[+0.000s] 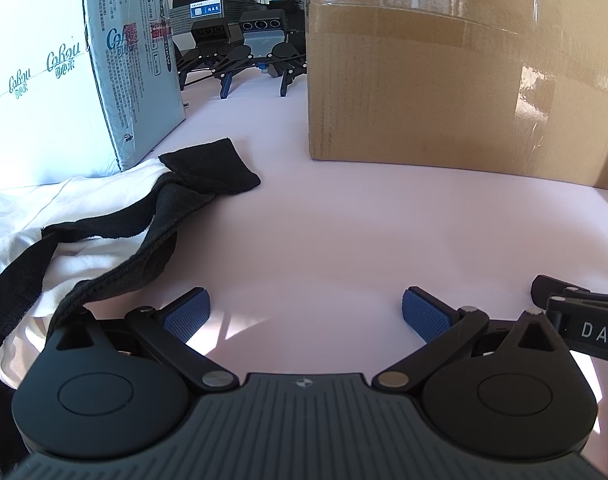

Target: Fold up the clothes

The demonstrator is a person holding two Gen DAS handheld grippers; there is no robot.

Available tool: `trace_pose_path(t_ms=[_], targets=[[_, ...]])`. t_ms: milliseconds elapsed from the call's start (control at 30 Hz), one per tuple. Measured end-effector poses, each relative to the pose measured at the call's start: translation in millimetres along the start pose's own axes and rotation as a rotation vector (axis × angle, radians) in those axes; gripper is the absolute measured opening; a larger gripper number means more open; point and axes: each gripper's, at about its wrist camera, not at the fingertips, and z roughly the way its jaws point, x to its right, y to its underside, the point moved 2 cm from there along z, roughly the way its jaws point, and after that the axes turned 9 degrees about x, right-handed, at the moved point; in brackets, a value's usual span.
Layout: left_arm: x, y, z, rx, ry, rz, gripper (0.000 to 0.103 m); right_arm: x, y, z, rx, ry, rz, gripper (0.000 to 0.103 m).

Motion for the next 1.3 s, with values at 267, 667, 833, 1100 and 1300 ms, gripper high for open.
trace_pose_path(t_ms=[267, 667, 833, 1100, 1300], targets=[[-3, -1, -1, 0.004, 0.011, -0.013, 0.103, 5, 1, -5, 0.009, -0.018, 0.020, 0.103], [-28, -13, -106, 0.353, -0.025, 0.020, 0.103, 34, 1, -114, 0.498, -0.274, 0.087, 0.103], [-94, 5, -177, 0.445, -0.016, -0.017, 0.103, 21, 15, -165, 0.505, -0.599, 0.021, 0.103], [-220, 49, -191, 0.356, -0.214, -0.164, 0.101, -28, 41, -191, 0.254, -0.763, -0.021, 0.101], [-220, 56, -149, 0.192, -0.091, -0.129, 0.079, -93, 34, -135, 0.024, -0.704, 0.089, 0.075]])
